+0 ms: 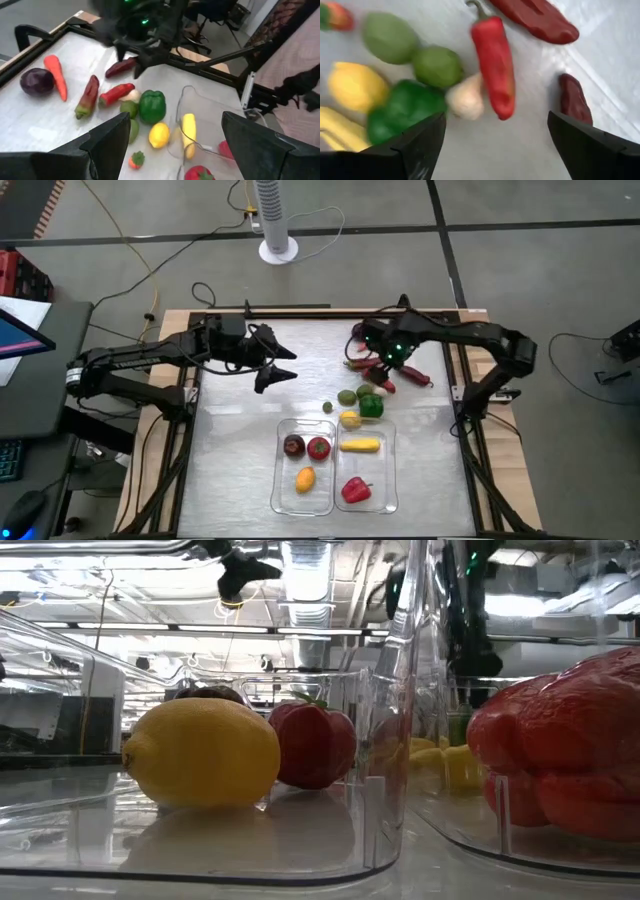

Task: Sort produce into baskets
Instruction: Put the left dark red chili pepper into the right transparent bin

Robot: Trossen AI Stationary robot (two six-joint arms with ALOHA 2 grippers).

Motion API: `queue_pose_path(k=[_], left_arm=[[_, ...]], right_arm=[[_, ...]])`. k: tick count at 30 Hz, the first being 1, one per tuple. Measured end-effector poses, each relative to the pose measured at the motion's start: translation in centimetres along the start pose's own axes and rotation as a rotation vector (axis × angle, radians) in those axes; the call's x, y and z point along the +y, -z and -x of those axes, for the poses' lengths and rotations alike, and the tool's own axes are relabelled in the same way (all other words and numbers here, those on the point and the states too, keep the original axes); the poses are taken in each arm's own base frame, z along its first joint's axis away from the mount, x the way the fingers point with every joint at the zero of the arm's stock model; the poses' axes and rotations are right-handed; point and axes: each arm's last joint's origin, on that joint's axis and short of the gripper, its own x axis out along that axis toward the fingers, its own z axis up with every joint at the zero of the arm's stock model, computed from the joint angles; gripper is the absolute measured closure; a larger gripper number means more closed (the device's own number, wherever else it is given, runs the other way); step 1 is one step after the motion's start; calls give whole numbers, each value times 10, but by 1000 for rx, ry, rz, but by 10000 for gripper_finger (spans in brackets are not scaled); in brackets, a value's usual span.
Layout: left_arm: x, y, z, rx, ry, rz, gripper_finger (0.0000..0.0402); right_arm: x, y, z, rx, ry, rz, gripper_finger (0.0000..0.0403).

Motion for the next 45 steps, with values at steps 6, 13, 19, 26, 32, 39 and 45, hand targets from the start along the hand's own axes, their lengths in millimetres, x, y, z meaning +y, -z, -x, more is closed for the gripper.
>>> queue_pose_path(k=[6, 13, 19, 26, 32, 39, 45], left_arm=[[-7, -1, 31, -35, -75, -41, 113], [-9, 4, 52, -33, -183, -84, 133], [-8, 7, 53, -2, -189, -90, 139], [-10, 6, 58, -20, -203, -127, 139], [-10, 5, 59, -23, -216, -164, 139], [-10, 5, 61, -33, -215, -172, 139], [-12, 4, 70, -68, -237, -150, 139]], right_arm=[[-34, -11, -21, 169, 137, -4, 46], [-62, -12, -37, 259, 155, -25, 74], [-78, 0, -55, 336, 120, -50, 88], [-79, 12, -74, 365, 131, -39, 96], [-74, 21, -87, 379, 147, -26, 126], [-68, 28, -94, 377, 216, -31, 186], [-56, 29, -93, 378, 185, -21, 261]])
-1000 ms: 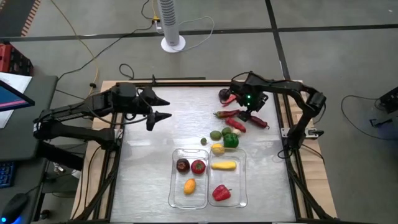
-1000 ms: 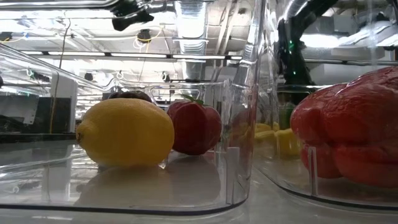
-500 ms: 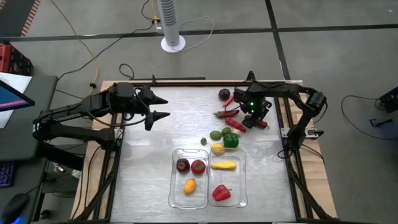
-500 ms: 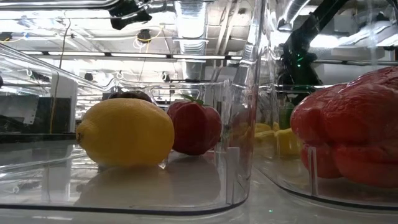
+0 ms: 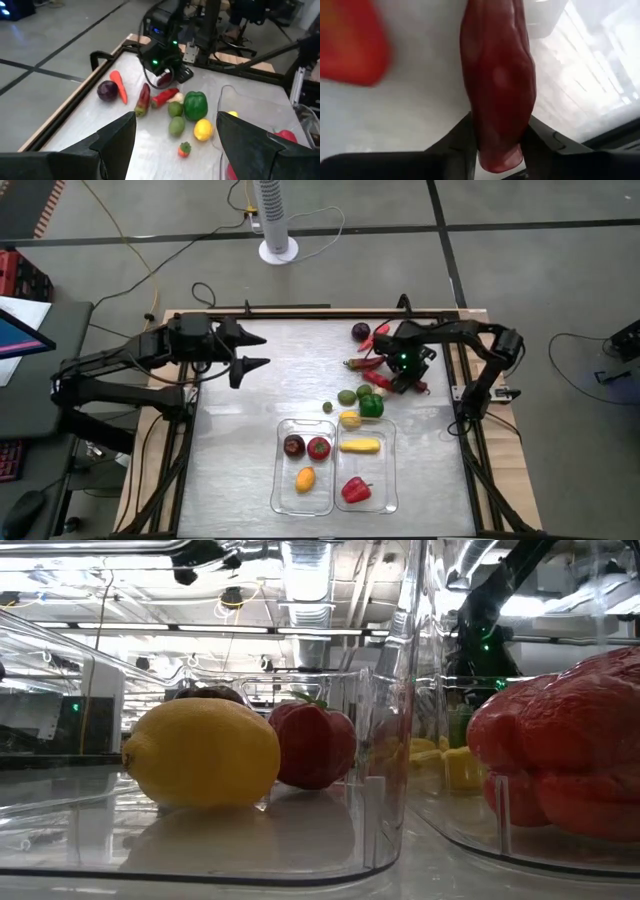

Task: Sort produce into baskets
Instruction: Put the left dark red chili pepper into the right transparent bin

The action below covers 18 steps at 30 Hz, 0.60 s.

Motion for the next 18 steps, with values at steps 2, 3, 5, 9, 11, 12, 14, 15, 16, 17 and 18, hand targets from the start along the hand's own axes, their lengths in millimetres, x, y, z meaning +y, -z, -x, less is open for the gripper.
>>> queue_pose_path(k=[2, 3, 5, 9, 11, 12, 14, 15, 16, 17, 18], left_arm=[[0, -1, 3, -18, -17, 8, 139], [0, -2, 5, -28, -23, 16, 139], [0, -4, 9, -54, -29, 30, 139], [1, -6, 11, -83, -50, 71, 139], [1, -6, 10, -90, -66, 90, 139], [1, -7, 8, -94, -73, 101, 139], [2, -8, 4, -107, -87, 135, 139], [2, -10, 2, -118, -90, 158, 139], [2, -12, -1, -138, -88, 181, 139], [2, -14, -4, -156, -84, 204, 139], [2, -16, -7, -172, -80, 223, 139]], right_arm=[[7, 0, 6, -10, -30, 5, 262], [11, 1, 11, -21, -47, 12, 262], [22, 6, 26, -64, -71, 19, 262], [45, 30, 66, -240, -159, 39, 243], [58, 47, 85, -357, -215, 53, 237], [64, 57, 94, -418, -254, 57, 236], [76, 76, 109, -539, -354, 62, 237], [82, 85, 115, -594, -409, 68, 238], [88, 94, 120, -647, -461, 72, 238], [95, 102, 125, -694, -499, 77, 238], [101, 110, 128, -735, -526, 79, 238]])
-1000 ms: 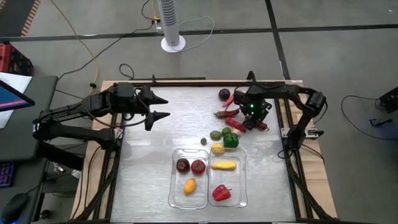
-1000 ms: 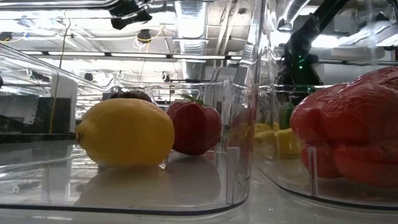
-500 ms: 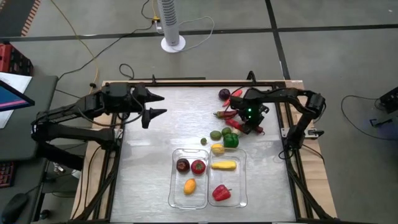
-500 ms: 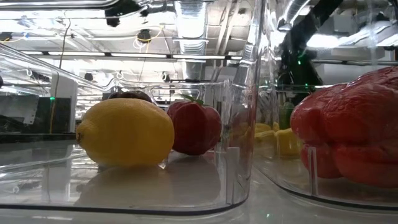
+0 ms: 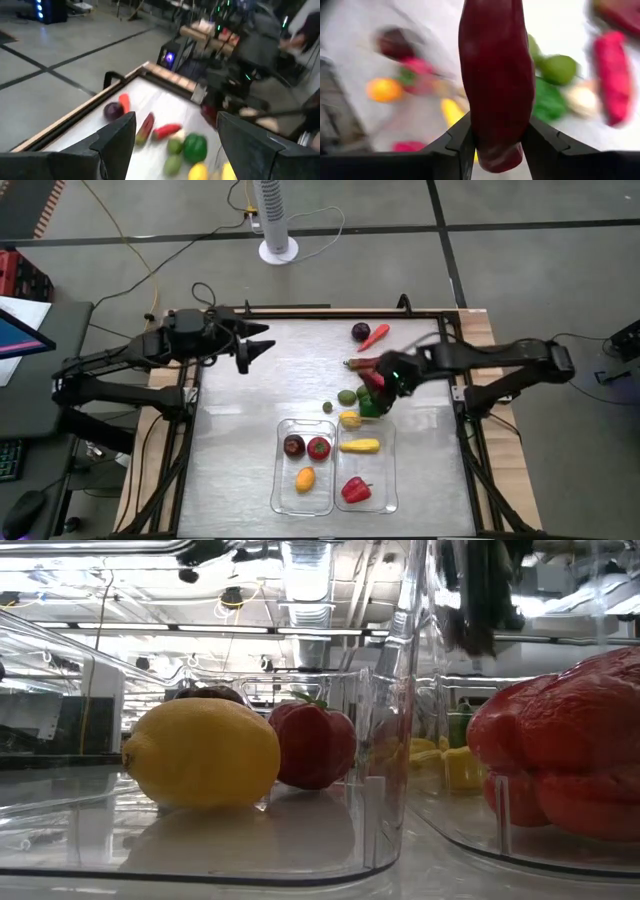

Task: Sort produce into baskets
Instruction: Put the left dark red chili pepper into the right transparent bin, then put the red chili pepper into the right transparent bin

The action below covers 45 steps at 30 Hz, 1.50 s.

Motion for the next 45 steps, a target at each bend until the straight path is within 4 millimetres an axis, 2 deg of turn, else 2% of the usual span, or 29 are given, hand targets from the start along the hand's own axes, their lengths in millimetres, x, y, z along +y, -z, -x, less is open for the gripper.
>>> queue_pose_path(k=[4, 9, 13, 16, 24, 29, 34, 37, 41, 45], left_arm=[[-4, 0, -16, -26, 9, 64, 139], [-17, 10, -32, 29, 57, 132, 122], [-34, 21, -38, 91, 118, 162, 105], [-49, 26, -36, 95, 173, 149, 102], [-89, 10, -20, -169, 369, 108, 101], [-95, 14, -17, -151, 365, 138, 101], [-95, 14, -16, -154, 350, 173, 101], [-95, 14, -16, -151, 353, 196, 101], [-97, 15, -15, -143, 364, 197, 101], [-97, 17, -15, -81, 352, 224, 101]], right_arm=[[29, 19, 7, -89, -82, 12, 235], [62, 47, 0, -87, -175, 60, 233], [86, 63, -1, -105, -302, 96, 233], [94, 74, -3, -124, -301, 97, 233], [100, 101, -13, -123, -310, 81, 232], [101, 105, -12, -137, -306, 87, 232], [94, 104, -18, -113, -228, 104, 227], [92, 106, -24, -96, -186, 132, 200], [90, 101, -26, -38, -199, 119, 141], [74, 88, -18, 23, -169, 90, 101]])
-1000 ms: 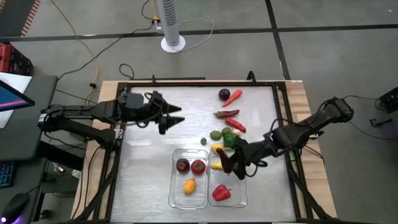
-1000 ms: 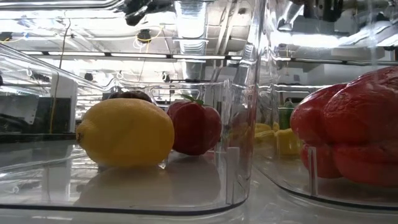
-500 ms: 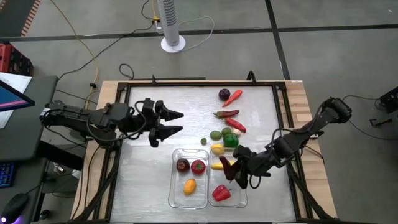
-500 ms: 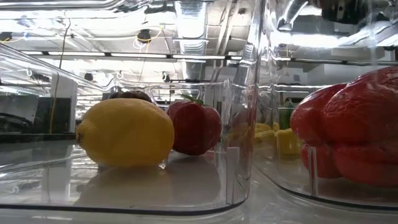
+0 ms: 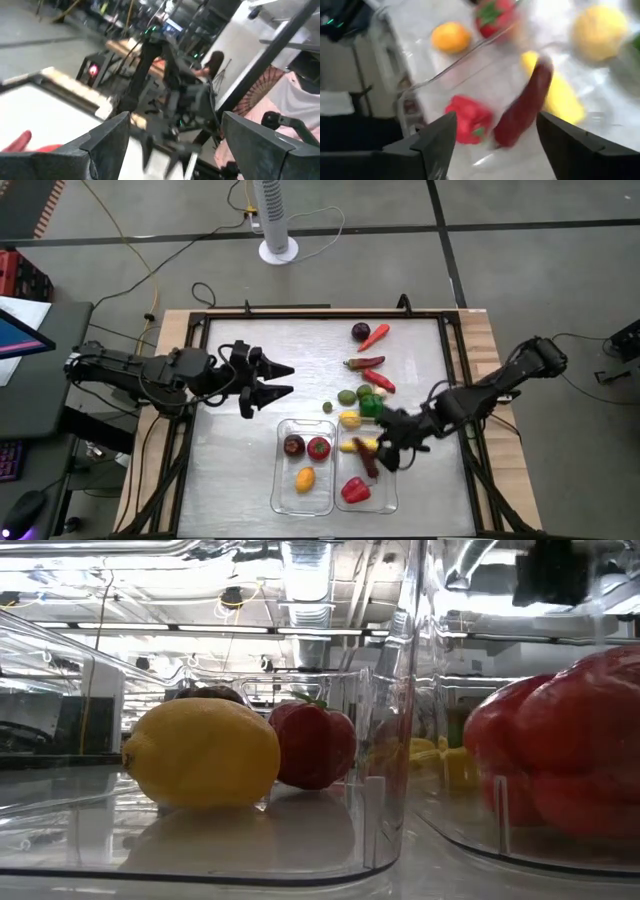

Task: Sort produce into baskets
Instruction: Put the red chili pepper into the right transparent bin

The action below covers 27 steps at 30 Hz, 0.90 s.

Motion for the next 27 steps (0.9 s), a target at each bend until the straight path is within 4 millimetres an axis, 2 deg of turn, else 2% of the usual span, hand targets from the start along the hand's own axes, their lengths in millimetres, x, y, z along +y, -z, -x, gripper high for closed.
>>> queue_pose_path(k=[6, 11, 17, 21, 27], left_arm=[[7, 6, 3, 137, -105, -21, 101], [17, 3, 2, 151, -152, -107, 101], [35, -1, 1, 191, -244, -281, 101], [50, -8, 1, 198, -315, -355, 101], [70, -24, 2, 171, -325, -358, 101]], right_arm=[[-36, -38, 15, -67, 113, 3, 92], [-70, -72, 13, -110, 222, 82, 86], [-122, -109, 10, -90, 364, 158, 37], [-156, -123, 8, -24, 412, 141, 7], [-198, -133, 5, 111, 468, 219, 34]])
